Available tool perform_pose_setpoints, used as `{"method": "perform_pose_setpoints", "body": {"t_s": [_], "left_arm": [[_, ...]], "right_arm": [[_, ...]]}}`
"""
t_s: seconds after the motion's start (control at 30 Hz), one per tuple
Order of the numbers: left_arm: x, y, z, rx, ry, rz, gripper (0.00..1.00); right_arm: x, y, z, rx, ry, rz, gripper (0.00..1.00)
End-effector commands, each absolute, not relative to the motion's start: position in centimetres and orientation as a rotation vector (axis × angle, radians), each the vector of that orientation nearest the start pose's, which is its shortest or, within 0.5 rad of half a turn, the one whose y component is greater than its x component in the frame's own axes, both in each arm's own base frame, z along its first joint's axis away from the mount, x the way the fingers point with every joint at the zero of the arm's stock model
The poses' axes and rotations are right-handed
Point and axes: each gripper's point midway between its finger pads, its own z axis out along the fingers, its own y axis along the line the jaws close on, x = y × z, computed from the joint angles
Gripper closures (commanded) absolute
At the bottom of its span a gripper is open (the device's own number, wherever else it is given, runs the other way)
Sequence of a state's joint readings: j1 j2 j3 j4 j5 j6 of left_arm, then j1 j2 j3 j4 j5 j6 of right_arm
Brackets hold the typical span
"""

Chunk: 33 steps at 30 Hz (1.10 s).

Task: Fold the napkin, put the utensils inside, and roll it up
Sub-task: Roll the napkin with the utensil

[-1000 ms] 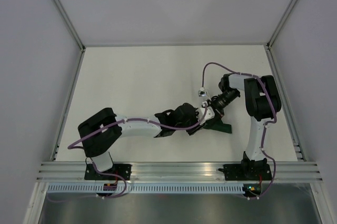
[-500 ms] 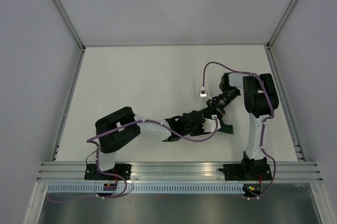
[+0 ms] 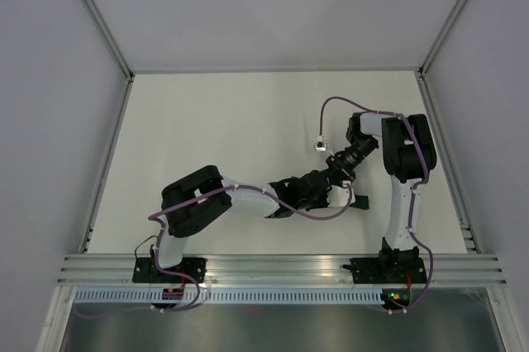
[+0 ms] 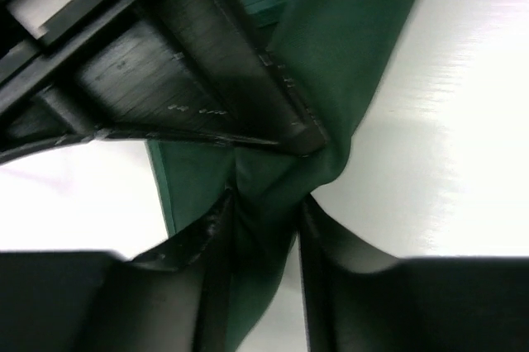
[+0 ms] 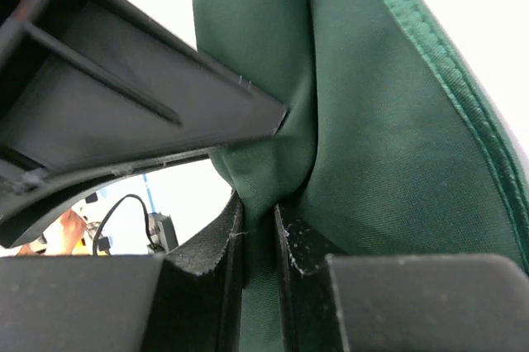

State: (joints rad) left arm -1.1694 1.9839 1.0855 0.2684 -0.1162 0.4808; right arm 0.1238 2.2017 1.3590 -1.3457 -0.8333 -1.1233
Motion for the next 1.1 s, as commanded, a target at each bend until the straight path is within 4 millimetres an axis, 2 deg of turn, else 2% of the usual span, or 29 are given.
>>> {"method": "perform_pose_setpoints", "body": {"t_s": [0.0,0.13,0.2,0.33,0.43,0.7,0.73,0.8,0.83,0.97,1.0,1.07], "left_arm": [[20.9,-44.4,-0.9,1.764,1.601,-0.319,0.67],[19.8,-44.1,-1.8,1.810,1.673,-0.415,0.80],[19.3,-44.1,-1.8,1.813,1.699,-0.463,0.83],[18.7,-43.2,-2.3,1.833,1.771,-0.504,0.87],[18.3,-42.8,-2.6,1.846,1.812,-0.521,0.88],[17.8,-42.3,-2.9,1.807,1.961,-0.636,0.87],[17.6,-42.0,-3.0,1.810,1.995,-0.643,0.87],[17.4,-41.4,-4.1,1.816,2.074,-0.659,0.87],[18.0,-41.9,-3.6,1.798,2.097,-0.671,0.87],[17.9,-40.9,-4.5,1.771,2.287,-0.698,0.86],[18.4,-41.0,-4.3,1.749,2.312,-0.722,0.86],[17.8,-40.7,-4.5,1.725,2.396,-0.800,0.86]], "right_arm": [[24.8,12.6,-0.9,-1.483,2.454,1.386,0.86],[25.3,12.6,-0.5,-1.483,2.444,1.349,0.74],[25.9,12.6,-0.1,-1.482,2.432,1.304,0.65],[27.3,12.3,1.0,-1.447,2.430,1.214,0.46],[28.7,12.0,2.3,-1.404,2.426,1.150,0.40],[33.1,9.8,6.7,-1.207,2.362,0.982,0.36],[33.9,8.6,7.9,-1.142,2.337,0.968,0.36],[34.3,7.9,9.2,-1.105,2.304,0.960,0.35],[34.5,7.1,10.3,-1.074,2.282,0.936,0.36],[33.5,5.6,13.3,-1.061,2.169,0.879,0.36],[33.0,4.9,13.6,-1.053,2.156,0.855,0.36],[31.5,4.7,13.9,-1.096,2.106,0.779,0.36]]}}
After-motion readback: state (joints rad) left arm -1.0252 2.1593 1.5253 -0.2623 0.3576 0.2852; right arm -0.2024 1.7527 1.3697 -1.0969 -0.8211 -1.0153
